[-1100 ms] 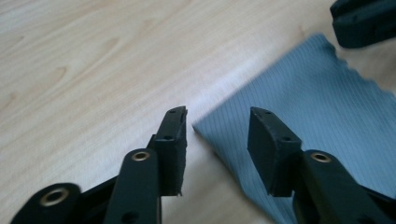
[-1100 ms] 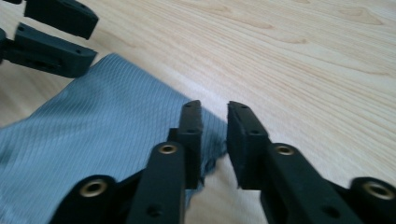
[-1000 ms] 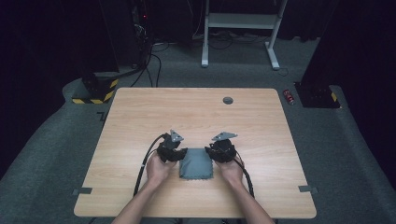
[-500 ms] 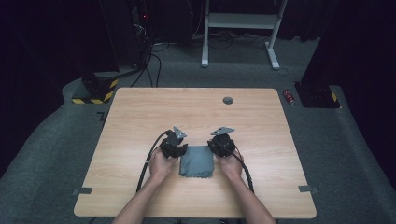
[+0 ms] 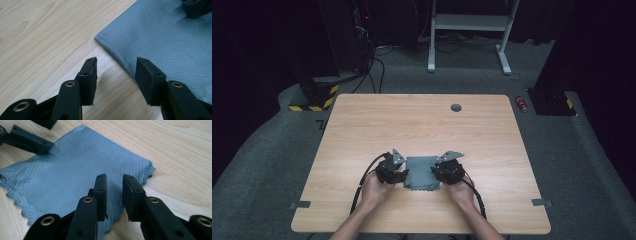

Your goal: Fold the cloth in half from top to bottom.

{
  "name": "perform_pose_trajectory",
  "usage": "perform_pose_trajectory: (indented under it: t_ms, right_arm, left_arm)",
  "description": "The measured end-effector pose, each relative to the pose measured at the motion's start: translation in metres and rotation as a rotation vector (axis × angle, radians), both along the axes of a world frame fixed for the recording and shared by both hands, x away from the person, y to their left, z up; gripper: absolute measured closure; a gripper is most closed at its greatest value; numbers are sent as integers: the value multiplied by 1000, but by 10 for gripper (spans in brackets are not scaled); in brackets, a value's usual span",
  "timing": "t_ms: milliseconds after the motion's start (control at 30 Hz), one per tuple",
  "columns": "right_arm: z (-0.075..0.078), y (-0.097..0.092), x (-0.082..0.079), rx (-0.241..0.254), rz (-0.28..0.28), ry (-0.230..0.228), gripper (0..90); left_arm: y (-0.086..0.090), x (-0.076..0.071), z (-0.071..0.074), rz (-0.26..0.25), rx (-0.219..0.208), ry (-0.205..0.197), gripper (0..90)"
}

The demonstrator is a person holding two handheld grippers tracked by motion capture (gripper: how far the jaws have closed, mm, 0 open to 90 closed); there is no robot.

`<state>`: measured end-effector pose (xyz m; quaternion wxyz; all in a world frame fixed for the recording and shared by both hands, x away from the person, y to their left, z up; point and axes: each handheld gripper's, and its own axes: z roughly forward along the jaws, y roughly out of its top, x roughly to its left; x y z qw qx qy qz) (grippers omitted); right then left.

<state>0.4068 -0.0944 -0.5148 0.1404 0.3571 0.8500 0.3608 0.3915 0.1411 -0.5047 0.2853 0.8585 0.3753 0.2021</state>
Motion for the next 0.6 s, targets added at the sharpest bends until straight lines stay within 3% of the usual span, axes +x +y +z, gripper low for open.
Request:
perform_pose_trajectory:
  t_ms: [33, 100, 167, 267, 367, 533, 600]
  right_arm:
    - [0, 0, 0, 0, 0, 0, 720]
    - [4, -3, -7, 31, 8, -12, 699]
    - [5, -3, -13, 37, 18, -11, 681]
    - [2, -2, -24, 15, 38, -13, 656]
    - [-1, -5, -31, -16, 45, -9, 640]
    - [-1, -16, -43, 50, 38, -1, 611]
    - [-2, -14, -49, 44, 55, -6, 598]
  left_arm:
    - [1, -3, 2, 0, -1, -6, 525]
    - [3, -13, 5, -19, -87, -5, 512]
    - [1, -21, 4, -40, -131, 9, 506]
    - [-2, -28, -5, -52, -75, 15, 505]
    - [7, -31, -9, -23, -119, 29, 510]
    - [14, -43, -8, -29, -169, 36, 511]
    - [12, -45, -10, -43, -157, 44, 515]
